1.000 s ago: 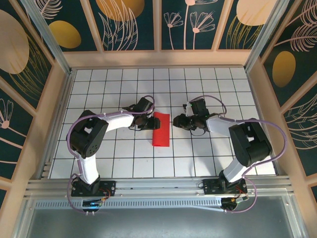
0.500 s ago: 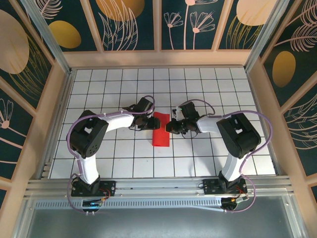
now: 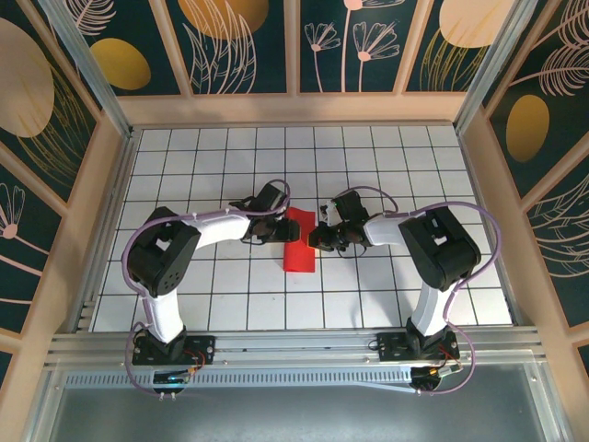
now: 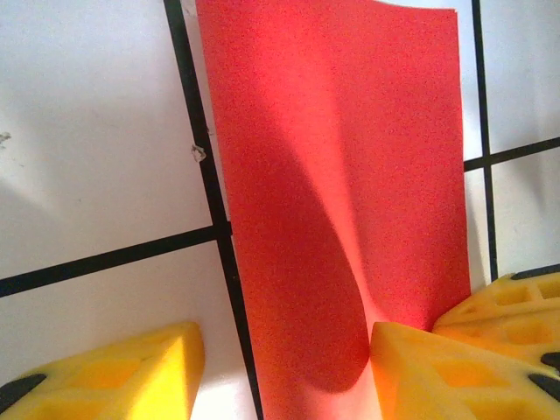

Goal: Fold a paper plane with a square sheet of paper (fold left side to right side)
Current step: Hold the square sheet of paper at the center of the table, then first fold the square sheet of paper in half at the center of the table.

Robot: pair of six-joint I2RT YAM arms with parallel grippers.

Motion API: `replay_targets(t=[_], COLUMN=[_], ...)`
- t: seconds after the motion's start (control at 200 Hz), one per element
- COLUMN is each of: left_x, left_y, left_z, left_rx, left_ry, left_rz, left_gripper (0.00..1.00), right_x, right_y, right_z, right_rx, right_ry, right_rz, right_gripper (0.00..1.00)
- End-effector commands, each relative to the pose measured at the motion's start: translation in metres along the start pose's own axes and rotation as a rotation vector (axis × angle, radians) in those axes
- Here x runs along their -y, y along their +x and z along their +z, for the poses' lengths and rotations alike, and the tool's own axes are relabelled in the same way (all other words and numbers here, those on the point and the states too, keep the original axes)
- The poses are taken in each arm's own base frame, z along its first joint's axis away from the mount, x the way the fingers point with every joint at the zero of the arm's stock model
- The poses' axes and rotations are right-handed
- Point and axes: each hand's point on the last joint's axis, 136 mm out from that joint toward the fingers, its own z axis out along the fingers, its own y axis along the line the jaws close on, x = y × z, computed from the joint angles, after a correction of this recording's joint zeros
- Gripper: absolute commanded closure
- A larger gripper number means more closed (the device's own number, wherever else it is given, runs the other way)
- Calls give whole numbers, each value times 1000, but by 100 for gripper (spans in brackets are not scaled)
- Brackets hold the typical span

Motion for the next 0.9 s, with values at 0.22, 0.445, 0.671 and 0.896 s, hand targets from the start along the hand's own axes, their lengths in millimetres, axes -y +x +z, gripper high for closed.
replay_targets(t=[0.22, 0.445, 0.671, 0.896], left_x=[9, 54, 53, 41], left_y=[-42, -45, -21, -8], left_z=[-70, -96, -60, -30], left_rx=[249, 293, 173, 117], left_ry=[-35, 223, 276, 258], left_rz=[-14, 39, 41, 26], left_gripper=[35, 54, 82, 88], right_x=[48, 53, 57, 60], right_y=[23, 25, 28, 29], right_z=[13, 14, 14, 14], right_rx=[-65, -70, -80, -85], right_ry=[180, 204, 214, 231], right_rz=[55, 53, 50, 44], right_gripper=[100, 100, 100, 100])
